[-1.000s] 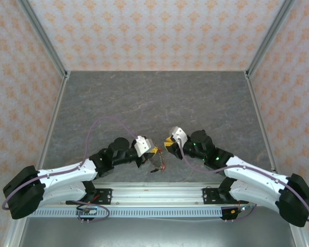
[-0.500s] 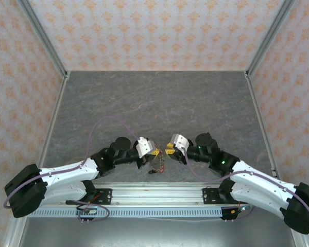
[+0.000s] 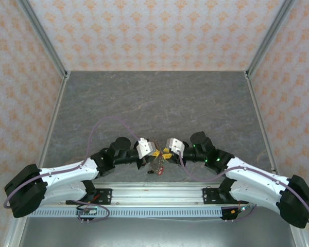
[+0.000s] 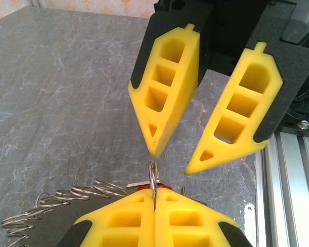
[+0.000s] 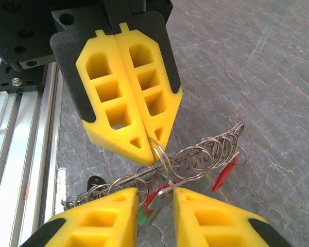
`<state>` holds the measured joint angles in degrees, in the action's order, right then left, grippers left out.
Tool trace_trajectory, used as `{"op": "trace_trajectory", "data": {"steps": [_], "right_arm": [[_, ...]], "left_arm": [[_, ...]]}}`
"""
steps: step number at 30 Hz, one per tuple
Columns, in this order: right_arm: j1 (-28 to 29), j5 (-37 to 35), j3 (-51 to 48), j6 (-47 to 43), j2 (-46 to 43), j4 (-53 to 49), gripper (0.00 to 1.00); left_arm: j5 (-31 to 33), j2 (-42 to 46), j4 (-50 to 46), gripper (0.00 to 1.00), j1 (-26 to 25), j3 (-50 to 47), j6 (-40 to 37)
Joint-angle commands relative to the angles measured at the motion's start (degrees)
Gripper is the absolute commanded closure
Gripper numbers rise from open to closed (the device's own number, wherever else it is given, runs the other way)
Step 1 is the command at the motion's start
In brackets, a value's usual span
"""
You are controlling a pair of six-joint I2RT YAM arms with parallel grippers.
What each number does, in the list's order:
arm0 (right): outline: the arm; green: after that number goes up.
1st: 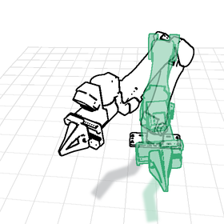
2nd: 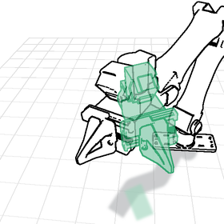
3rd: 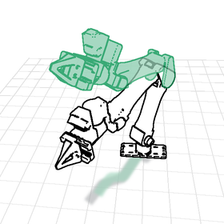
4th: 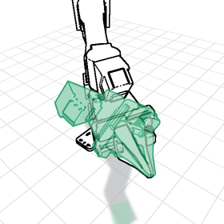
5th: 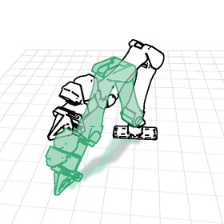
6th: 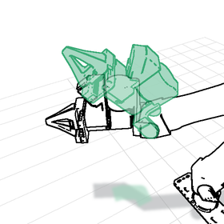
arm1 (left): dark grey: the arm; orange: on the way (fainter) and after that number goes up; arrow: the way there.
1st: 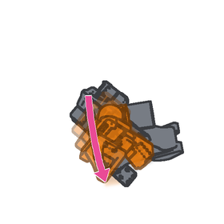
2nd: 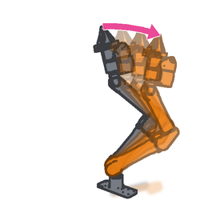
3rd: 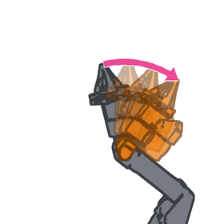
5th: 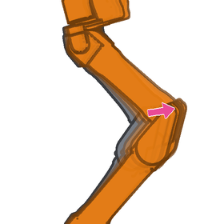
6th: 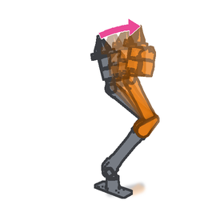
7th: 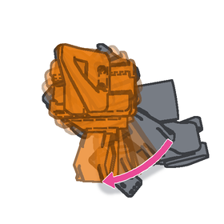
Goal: Put the keys on the keyring
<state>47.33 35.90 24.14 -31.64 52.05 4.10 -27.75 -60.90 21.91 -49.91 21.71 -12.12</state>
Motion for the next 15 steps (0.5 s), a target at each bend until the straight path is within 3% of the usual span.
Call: {"op": "trace_trajectory", "data": {"steps": [1,15], "right_arm": [[-0.05,1.42,2.03,-0.97,0.14,2.80,0.77],[-0.05,2.72,2.84,-0.76,2.35,4.81,0.83]], "left_arm": [[-1.26,0.17,0.56,1.00,-0.44,2.37,-1.35],[-2.19,-0.27,0.58,1.00,-0.43,2.43,-1.15]]}}
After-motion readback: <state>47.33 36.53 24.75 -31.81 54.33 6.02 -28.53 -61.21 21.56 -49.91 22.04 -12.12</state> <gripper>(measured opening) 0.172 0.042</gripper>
